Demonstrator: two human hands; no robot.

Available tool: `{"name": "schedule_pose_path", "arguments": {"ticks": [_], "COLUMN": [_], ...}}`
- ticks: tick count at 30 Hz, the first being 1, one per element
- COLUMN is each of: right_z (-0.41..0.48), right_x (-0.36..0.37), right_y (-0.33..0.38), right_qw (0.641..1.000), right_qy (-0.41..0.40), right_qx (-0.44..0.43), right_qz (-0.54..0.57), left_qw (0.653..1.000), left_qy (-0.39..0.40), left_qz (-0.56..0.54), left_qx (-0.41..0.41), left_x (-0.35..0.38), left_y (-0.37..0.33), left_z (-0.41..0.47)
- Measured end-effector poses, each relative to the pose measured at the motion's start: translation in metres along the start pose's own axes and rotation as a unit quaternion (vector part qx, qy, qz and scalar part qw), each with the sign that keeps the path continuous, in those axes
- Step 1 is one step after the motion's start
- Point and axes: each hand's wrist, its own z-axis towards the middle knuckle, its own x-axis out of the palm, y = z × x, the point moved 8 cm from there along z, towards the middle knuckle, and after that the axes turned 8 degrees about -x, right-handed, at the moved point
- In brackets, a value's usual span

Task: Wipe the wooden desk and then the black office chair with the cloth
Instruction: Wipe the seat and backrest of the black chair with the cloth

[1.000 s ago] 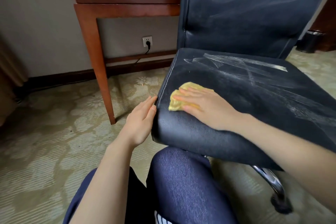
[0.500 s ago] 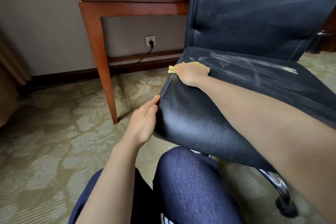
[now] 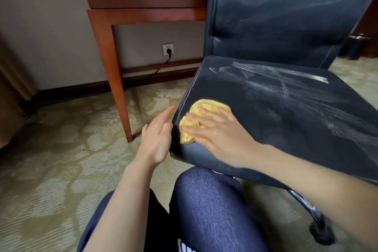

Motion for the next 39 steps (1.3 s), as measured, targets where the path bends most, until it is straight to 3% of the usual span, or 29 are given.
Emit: {"name": "schedule_pose_path", "arguments": {"ticks": [9, 11, 14, 17, 24, 29, 34, 39], "right_z": [-0.085, -0.103, -0.107, -0.082, 0.026, 0.075, 0.05, -0.011], "right_x": [0.004, -0.005, -0.019, -0.017, -0.008, -0.001, 0.008, 0.003], "right_y": [0.009, -0.004, -0.039, -0.067, -0.085, -0.047, 0.021, 0.042], "right_qw": [0.992, 0.988, 0.986, 0.982, 0.98, 0.987, 0.996, 0.993], "right_qy": [-0.032, -0.051, -0.037, -0.015, -0.002, 0.012, -0.017, -0.076], "right_qx": [0.001, 0.037, 0.141, 0.182, 0.185, 0.156, 0.072, 0.061], "right_qz": [-0.126, -0.143, -0.076, -0.053, 0.066, 0.035, -0.048, -0.061], "left_qw": [0.999, 0.997, 0.994, 0.993, 0.993, 0.995, 0.991, 0.988], "left_qy": [0.033, 0.06, 0.084, 0.083, 0.074, 0.033, -0.005, -0.059], "left_qz": [0.003, -0.013, -0.04, -0.052, -0.05, -0.047, 0.065, 0.049], "left_qx": [-0.04, -0.054, -0.063, -0.07, -0.077, -0.083, -0.115, -0.137], "left_x": [0.004, 0.007, 0.009, 0.008, 0.007, -0.001, -0.01, -0.019], "left_y": [0.006, 0.007, 0.011, 0.014, 0.015, 0.01, 0.014, 0.029], "left_z": [0.003, 0.003, 0.001, 0.003, 0.006, 0.003, -0.005, 0.0]}}
